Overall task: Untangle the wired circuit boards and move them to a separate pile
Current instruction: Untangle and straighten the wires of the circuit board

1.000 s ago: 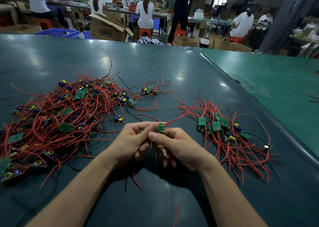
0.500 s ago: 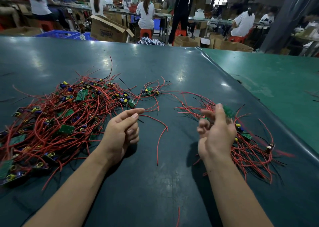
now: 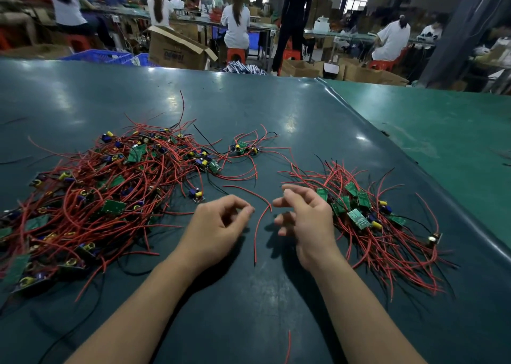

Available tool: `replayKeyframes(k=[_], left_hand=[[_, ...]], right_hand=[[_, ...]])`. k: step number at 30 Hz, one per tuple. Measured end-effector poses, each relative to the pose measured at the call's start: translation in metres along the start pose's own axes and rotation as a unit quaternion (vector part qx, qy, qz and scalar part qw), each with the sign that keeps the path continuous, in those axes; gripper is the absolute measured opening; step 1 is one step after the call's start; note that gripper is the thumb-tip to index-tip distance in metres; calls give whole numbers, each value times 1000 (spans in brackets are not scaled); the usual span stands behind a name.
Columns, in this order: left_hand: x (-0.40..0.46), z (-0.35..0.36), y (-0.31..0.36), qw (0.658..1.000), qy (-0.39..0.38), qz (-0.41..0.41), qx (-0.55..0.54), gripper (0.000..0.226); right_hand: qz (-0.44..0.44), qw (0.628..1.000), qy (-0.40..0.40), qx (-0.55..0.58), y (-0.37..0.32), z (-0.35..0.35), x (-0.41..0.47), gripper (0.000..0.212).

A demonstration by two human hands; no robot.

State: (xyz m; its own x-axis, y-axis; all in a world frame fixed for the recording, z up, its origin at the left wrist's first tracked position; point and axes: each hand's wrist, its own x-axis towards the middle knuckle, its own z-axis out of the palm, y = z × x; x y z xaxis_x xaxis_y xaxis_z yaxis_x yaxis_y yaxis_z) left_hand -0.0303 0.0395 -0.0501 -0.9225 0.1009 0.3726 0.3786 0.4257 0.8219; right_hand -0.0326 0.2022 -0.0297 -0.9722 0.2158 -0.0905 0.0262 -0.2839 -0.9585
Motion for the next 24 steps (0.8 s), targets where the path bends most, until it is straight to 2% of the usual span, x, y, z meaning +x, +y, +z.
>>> replayKeyframes(k=[3, 5, 9, 11, 13, 15, 17, 19, 22, 24], left_hand=[[-6, -1, 3, 996, 15, 37, 84, 17], [-7, -5, 6, 979, 70, 62, 182, 23], [-2, -22, 11, 896, 271, 110, 332, 13], [4, -32, 7, 864, 318, 29, 390, 29], [6, -45, 1, 851, 305, -115, 412, 46], [5, -55, -7, 836, 254, -212, 438, 42], [3, -59, -13, 823, 219, -221, 475, 32], [4, -60, -13, 825, 214, -207, 480, 25], [3, -57, -11, 846, 227, -184, 446, 15], [0, -56, -10, 867, 258, -138, 403, 13]], right_hand=[[-41, 998, 5, -42, 7, 2, 1, 25], [-53, 997, -1, -57, 10, 2, 3, 28], [-49, 993, -52, -98, 13, -1, 4, 27], [-39, 990, -80, -107, 13, -2, 4, 26], [-35, 990, -86, -105, 14, -3, 4, 25], [-36, 991, -84, -103, 14, -4, 5, 23], [-37, 991, -84, -100, 15, -4, 6, 21], [-36, 991, -85, -98, 15, -3, 6, 20], [-35, 991, -83, -96, 15, -4, 6, 17], [-34, 991, -86, -95, 14, -5, 5, 14]])
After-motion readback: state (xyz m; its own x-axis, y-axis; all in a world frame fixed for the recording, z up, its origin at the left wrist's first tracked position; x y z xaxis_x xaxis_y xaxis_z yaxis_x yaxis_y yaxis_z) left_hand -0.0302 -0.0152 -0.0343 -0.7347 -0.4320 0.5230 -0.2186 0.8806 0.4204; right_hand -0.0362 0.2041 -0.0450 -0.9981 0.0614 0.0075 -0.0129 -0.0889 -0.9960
